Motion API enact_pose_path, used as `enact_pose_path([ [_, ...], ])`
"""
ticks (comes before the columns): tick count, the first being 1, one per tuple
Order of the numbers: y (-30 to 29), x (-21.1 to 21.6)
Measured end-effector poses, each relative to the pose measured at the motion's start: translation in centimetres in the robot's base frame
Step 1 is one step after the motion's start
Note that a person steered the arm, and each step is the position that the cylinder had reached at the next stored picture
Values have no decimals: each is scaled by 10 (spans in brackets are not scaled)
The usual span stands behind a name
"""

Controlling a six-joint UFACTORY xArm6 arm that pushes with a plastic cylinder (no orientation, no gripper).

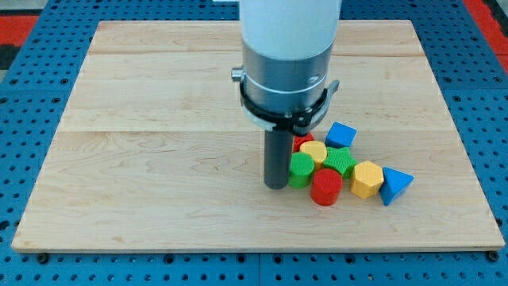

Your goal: Move green circle into yellow heart

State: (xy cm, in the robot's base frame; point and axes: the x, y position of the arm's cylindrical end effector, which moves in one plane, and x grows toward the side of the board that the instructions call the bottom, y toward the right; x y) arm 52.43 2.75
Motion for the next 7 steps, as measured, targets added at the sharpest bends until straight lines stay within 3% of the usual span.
enact_pose_path([
  [2, -73, -5],
  [3, -82, -45],
  [6, -18, -101],
  [7, 14, -82],
])
